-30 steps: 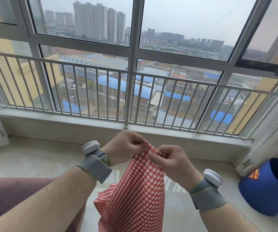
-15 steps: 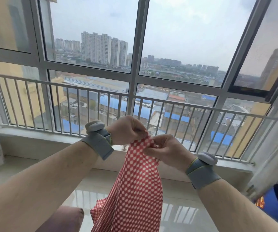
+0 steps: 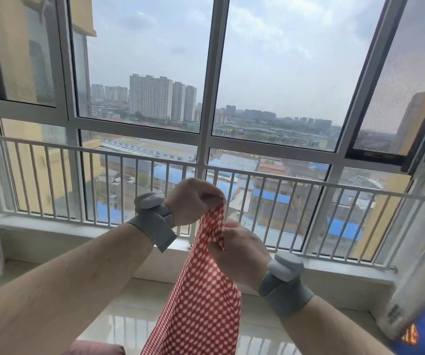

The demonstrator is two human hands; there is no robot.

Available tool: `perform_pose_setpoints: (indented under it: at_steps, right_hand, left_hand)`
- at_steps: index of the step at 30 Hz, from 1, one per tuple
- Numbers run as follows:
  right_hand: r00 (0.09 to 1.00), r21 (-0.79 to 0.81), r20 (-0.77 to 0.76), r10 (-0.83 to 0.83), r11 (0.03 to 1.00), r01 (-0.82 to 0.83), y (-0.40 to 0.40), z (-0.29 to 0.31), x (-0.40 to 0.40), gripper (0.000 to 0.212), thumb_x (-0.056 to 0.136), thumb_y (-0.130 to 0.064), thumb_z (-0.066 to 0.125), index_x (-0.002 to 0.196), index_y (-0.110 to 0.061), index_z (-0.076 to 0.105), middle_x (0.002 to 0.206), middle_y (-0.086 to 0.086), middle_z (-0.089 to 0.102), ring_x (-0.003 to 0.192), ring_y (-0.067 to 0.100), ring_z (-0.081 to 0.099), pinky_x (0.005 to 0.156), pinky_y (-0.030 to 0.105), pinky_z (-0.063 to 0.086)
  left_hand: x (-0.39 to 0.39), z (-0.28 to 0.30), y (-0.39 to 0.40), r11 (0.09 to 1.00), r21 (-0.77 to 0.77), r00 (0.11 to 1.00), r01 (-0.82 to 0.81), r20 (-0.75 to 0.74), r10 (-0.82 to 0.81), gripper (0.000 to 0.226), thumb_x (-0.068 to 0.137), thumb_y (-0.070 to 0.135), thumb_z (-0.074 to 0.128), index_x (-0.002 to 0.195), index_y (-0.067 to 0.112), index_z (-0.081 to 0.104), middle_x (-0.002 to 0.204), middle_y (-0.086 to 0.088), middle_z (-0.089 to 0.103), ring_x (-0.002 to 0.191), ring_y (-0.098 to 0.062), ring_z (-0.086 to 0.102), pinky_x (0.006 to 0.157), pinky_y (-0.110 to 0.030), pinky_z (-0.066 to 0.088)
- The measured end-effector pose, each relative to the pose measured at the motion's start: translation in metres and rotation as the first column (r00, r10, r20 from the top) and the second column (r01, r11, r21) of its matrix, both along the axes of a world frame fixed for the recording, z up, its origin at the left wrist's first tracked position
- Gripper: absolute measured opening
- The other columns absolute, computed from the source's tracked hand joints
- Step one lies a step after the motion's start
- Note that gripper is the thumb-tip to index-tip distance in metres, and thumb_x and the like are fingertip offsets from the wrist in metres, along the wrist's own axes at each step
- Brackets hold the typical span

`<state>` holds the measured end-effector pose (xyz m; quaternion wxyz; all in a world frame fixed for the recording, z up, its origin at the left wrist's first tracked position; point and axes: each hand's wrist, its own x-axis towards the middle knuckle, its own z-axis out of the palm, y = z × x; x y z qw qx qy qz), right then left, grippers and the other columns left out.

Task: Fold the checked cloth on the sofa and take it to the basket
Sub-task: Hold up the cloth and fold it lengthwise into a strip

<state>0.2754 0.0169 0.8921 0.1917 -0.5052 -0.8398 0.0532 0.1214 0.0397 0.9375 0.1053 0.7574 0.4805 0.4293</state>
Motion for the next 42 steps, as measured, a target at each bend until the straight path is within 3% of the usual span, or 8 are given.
perform_pose_setpoints:
  at_steps: [11,16,19,25,29,33,38,42]
  right_hand:
    - [0.993,-0.242,-0.098,0.067,0.966,-0.089,0.016,-0.02,0.016,0.027,0.088,-0.041,0.049,0.075,-0.022,0.064,0.073,-0.005,0.064,0.066,0.009,0.058,0.057,0.022,0.047]
    - [0.857,-0.517,-0.516,0.004,0.796,-0.315,0.026,-0.023,0.023,0.025,0.088,-0.028,0.065,0.098,-0.005,0.069,0.1,0.012,0.072,0.094,0.028,0.069,0.086,0.036,0.058]
    - [0.725,-0.522,-0.683,-0.086,0.752,-0.402,0.032,-0.017,0.025,0.025,0.089,-0.021,0.066,0.097,0.002,0.067,0.095,0.011,0.071,0.087,0.024,0.069,0.075,0.026,0.057]
    - [0.872,-0.273,-0.485,0.069,0.935,-0.226,0.035,-0.013,0.031,0.038,0.088,-0.037,0.067,0.075,-0.001,0.073,0.075,0.023,0.071,0.057,0.024,0.055,0.056,0.038,0.048]
    - [0.856,-0.352,-0.509,0.094,0.884,-0.306,0.037,-0.011,0.038,0.027,0.086,-0.031,0.07,0.06,-0.029,0.074,0.063,-0.003,0.072,0.058,0.017,0.062,0.058,0.03,0.053]
    - [0.899,-0.448,-0.434,0.061,0.851,-0.274,0.041,-0.027,0.041,0.014,0.085,-0.028,0.072,0.074,-0.02,0.077,0.08,0.001,0.077,0.078,0.022,0.073,0.076,0.033,0.061]
    - [0.947,-0.367,-0.315,0.068,0.911,-0.188,0.046,-0.051,0.046,0.04,0.083,-0.031,0.073,0.044,-0.03,0.065,0.048,-0.012,0.063,0.044,0.002,0.052,0.047,0.02,0.045]
    - [0.94,-0.246,-0.341,0.027,0.962,-0.117,0.053,-0.054,0.055,0.026,0.083,-0.032,0.072,0.069,-0.011,0.078,0.067,0.01,0.073,0.051,0.009,0.052,0.056,0.034,0.05]
  left_hand:
    - [-0.006,-0.011,-0.003,0.997,0.075,0.997,0.005,0.073,-0.01,0.018,0.085,0.006,0.064,0.091,0.018,0.076,0.076,0.018,0.067,0.072,0.004,0.064,0.073,-0.012,0.052]
    - [-0.007,-0.011,-0.006,0.998,0.054,0.995,0.025,0.094,-0.03,0.025,0.085,0.004,0.064,0.087,0.027,0.073,0.075,0.021,0.067,0.072,0.004,0.065,0.073,-0.014,0.054]
    - [-0.011,-0.006,-0.004,0.999,0.039,0.995,0.025,0.094,-0.028,0.025,0.084,0.004,0.064,0.086,0.027,0.073,0.076,0.018,0.069,0.074,0.0,0.066,0.075,-0.016,0.054]
    - [-0.024,-0.001,0.005,0.99,0.022,0.99,-0.14,0.0,0.14,0.017,0.085,0.012,0.066,0.097,0.018,0.076,0.089,0.006,0.073,0.078,-0.006,0.064,0.08,-0.019,0.052]
    - [-0.026,-0.004,0.006,0.978,0.029,0.977,-0.207,-0.044,0.208,0.018,0.085,0.012,0.066,0.1,0.015,0.075,0.095,0.0,0.074,0.083,-0.013,0.064,0.084,-0.025,0.052]
    - [-0.022,-0.002,0.007,0.971,0.051,0.972,-0.233,0.004,0.233,0.019,0.085,0.011,0.066,0.101,0.014,0.075,0.096,-0.002,0.074,0.083,-0.014,0.063,0.086,-0.024,0.05]
    - [-0.022,0.002,0.01,0.965,0.061,0.967,-0.255,0.016,0.255,0.019,0.085,0.011,0.064,0.1,0.016,0.075,0.095,-0.001,0.075,0.083,-0.013,0.062,0.087,-0.024,0.049]
    - [-0.03,0.0,0.015,0.96,0.07,0.962,-0.272,0.019,0.271,0.018,0.085,0.011,0.065,0.099,0.014,0.075,0.093,-0.002,0.075,0.081,-0.014,0.063,0.087,-0.027,0.051]
